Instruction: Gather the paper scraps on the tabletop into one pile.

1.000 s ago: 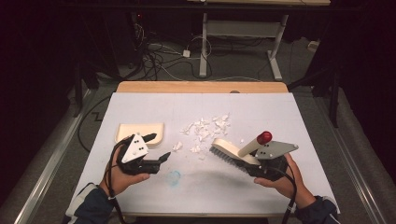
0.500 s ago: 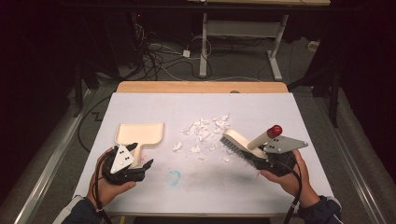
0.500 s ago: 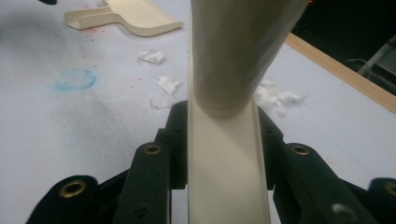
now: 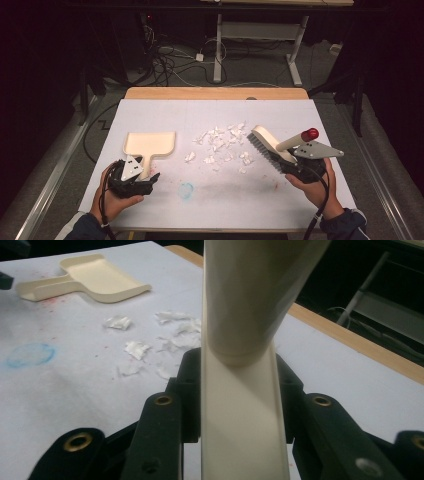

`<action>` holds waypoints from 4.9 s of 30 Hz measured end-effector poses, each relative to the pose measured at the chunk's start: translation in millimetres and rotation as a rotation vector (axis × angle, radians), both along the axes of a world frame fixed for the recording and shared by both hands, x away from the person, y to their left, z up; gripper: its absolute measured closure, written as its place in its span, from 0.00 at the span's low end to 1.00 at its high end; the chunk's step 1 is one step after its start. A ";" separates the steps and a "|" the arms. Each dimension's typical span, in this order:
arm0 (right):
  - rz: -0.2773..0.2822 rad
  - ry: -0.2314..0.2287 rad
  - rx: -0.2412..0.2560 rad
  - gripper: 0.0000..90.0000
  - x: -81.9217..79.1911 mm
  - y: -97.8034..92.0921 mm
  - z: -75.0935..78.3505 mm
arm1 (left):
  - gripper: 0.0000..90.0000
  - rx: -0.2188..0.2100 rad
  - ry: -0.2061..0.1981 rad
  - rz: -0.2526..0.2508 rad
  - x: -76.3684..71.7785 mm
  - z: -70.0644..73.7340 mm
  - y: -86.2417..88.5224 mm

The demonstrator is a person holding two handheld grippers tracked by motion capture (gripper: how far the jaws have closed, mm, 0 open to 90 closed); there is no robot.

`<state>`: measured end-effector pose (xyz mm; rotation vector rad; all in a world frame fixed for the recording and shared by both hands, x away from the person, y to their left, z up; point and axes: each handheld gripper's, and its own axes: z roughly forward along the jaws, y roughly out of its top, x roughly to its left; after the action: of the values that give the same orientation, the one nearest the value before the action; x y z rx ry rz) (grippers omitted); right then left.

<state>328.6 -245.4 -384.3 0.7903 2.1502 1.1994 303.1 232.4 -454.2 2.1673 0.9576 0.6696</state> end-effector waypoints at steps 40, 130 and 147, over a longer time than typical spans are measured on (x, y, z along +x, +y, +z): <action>-0.279 -0.009 -0.191 0.75 105.0 -0.2 -30.0 | 0.23 -0.048 0.026 0.087 3.8 -3.2 1.2; -0.284 0.168 -0.233 0.75 44.1 57.9 -48.2 | 0.22 -0.020 0.037 -0.004 -4.7 -0.4 -16.1; -0.266 0.122 -0.150 0.75 46.2 118.6 -41.6 | 0.21 -0.032 0.029 -0.005 -4.8 0.8 -14.0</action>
<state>374.8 -126.9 -425.9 1.0663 2.1201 0.8649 298.3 218.4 -453.4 2.1564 0.9714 0.6179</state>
